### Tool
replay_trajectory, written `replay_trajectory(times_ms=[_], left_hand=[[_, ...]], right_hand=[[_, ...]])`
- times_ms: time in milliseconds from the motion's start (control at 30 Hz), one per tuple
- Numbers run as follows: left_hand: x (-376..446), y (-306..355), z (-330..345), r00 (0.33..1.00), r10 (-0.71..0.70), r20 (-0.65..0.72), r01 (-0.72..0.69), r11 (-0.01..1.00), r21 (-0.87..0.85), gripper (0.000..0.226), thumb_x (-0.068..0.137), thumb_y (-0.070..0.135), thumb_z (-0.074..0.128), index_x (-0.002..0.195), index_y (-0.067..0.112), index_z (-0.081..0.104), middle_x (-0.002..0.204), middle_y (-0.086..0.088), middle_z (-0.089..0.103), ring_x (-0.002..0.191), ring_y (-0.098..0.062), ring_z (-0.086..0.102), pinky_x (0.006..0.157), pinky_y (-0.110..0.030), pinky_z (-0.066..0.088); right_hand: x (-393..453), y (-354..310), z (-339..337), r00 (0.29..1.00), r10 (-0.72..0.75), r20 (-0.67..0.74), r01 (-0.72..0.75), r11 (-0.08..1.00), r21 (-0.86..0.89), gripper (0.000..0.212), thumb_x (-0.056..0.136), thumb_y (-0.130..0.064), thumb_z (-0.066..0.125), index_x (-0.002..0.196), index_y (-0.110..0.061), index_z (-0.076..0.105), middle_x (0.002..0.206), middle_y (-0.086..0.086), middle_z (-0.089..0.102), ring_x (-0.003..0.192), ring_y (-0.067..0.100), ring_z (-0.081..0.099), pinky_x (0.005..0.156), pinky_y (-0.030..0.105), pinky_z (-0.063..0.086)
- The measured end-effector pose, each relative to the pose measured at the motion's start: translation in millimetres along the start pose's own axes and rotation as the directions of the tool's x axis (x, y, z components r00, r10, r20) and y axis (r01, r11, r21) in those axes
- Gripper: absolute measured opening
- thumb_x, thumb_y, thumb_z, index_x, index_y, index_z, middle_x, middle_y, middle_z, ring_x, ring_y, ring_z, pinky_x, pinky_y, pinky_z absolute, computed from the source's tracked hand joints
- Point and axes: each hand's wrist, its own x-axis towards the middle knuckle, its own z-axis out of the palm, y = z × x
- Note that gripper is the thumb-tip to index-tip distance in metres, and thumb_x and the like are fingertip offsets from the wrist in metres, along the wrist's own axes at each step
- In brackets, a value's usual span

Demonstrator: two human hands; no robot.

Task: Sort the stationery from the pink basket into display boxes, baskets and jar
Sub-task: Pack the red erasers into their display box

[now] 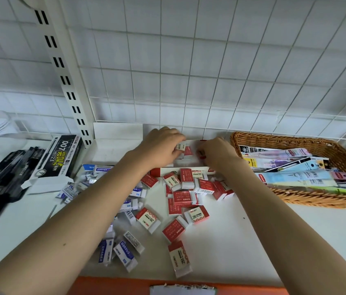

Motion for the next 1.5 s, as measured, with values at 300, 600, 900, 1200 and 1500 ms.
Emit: replay_trajectory(times_ms=[300,600,900,1200,1500], left_hand=[[-1.7,-15.4,9.5,0.993,-0.110,-0.050,0.115,0.989,0.091,0.029,0.097,0.032,0.045,0.119,0.019,0.058,0.118,0.000,0.060,0.110,-0.022,0.053,0.095,-0.038,0.033],[11.0,-5.9,18.6,0.997,-0.010,-0.071,0.018,0.994,0.109,0.028,0.095,0.031,0.047,0.115,0.023,0.065,0.116,0.004,0.064,0.110,-0.021,0.054,0.092,-0.037,0.037],[1.0,-3.7,15.9,0.973,-0.187,-0.135,0.194,0.980,0.041,0.030,0.094,0.037,0.049,0.098,0.015,0.069,0.103,-0.001,0.065,0.098,-0.022,0.056,0.082,-0.035,0.040],[-40.7,-7.9,13.6,0.958,-0.249,-0.142,0.241,0.968,-0.071,0.028,0.095,0.031,0.048,0.107,0.017,0.069,0.107,0.000,0.064,0.097,-0.018,0.057,0.083,-0.033,0.045],[-49.4,-5.1,13.1,0.965,-0.247,-0.089,0.228,0.956,-0.185,0.029,0.096,0.026,0.048,0.114,0.010,0.065,0.116,-0.004,0.060,0.106,-0.017,0.053,0.088,-0.024,0.038]], right_hand=[[10.3,0.6,7.2,0.998,-0.005,-0.063,0.000,0.997,-0.080,0.027,0.093,-0.028,0.056,0.117,-0.020,0.063,0.114,0.007,0.061,0.108,0.026,0.056,0.073,0.030,0.044],[6.3,8.7,5.5,0.989,-0.030,-0.147,0.044,0.995,0.088,0.031,0.099,-0.032,0.041,0.110,-0.018,0.067,0.107,0.012,0.064,0.098,0.033,0.060,0.069,0.030,0.042],[0.5,-3.3,14.8,0.955,-0.174,-0.241,0.220,0.959,0.178,0.024,0.096,-0.023,0.050,0.111,-0.019,0.068,0.105,0.010,0.069,0.095,0.033,0.063,0.080,0.042,0.052],[4.8,-6.2,18.1,0.979,-0.094,-0.183,0.159,0.911,0.381,0.034,0.091,-0.014,0.057,0.124,-0.012,0.050,0.113,0.011,0.066,0.100,0.029,0.062,0.087,0.040,0.052],[6.0,-7.2,24.9,0.977,-0.107,-0.184,0.173,0.902,0.396,0.033,0.089,-0.005,0.052,0.121,-0.010,0.047,0.110,0.012,0.067,0.103,0.028,0.060,0.087,0.039,0.050]])
